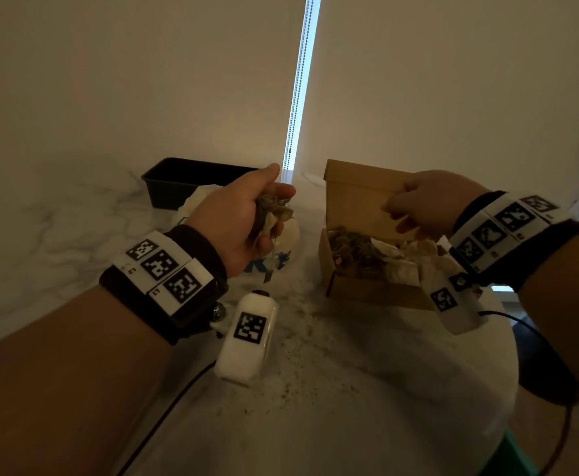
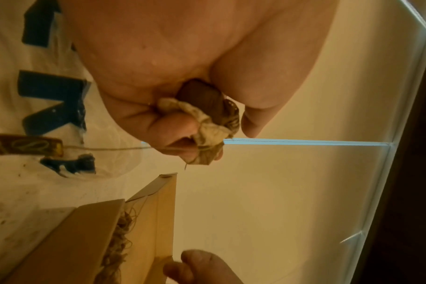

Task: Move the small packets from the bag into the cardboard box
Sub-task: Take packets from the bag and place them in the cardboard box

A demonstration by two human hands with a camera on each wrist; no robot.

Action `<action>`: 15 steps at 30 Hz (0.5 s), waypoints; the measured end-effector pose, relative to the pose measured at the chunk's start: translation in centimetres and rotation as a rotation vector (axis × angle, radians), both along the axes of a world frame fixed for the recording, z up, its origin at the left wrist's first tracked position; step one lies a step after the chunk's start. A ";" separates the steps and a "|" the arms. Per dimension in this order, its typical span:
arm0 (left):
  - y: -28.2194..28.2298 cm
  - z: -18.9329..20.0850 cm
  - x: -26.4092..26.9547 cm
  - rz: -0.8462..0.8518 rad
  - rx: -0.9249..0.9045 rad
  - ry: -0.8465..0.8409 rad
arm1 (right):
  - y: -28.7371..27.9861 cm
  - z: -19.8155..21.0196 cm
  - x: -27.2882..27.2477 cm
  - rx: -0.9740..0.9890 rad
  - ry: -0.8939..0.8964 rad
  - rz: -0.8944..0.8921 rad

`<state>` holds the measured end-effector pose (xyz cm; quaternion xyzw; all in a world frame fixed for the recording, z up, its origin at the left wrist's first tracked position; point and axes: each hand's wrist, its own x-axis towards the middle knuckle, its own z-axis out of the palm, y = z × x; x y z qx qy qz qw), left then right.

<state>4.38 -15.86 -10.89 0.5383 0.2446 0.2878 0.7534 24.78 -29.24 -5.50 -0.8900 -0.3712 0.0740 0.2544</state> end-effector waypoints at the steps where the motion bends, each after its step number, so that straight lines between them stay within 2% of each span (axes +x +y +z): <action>1: 0.0 0.2 -0.1 -0.007 -0.025 -0.010 | 0.3 0.1 -0.7 0.045 0.020 0.028; 7: 0.3 0.5 -0.4 -0.009 -0.117 -0.059 | 3.9 -0.5 -4.6 0.337 0.423 0.218; 13: 0.6 0.4 -0.3 0.000 -0.143 -0.089 | 7.0 -2.7 -6.6 0.609 0.910 0.289; 15: 0.7 0.3 -0.2 -0.003 -0.134 -0.085 | 7.1 -3.8 -6.6 0.691 1.016 0.340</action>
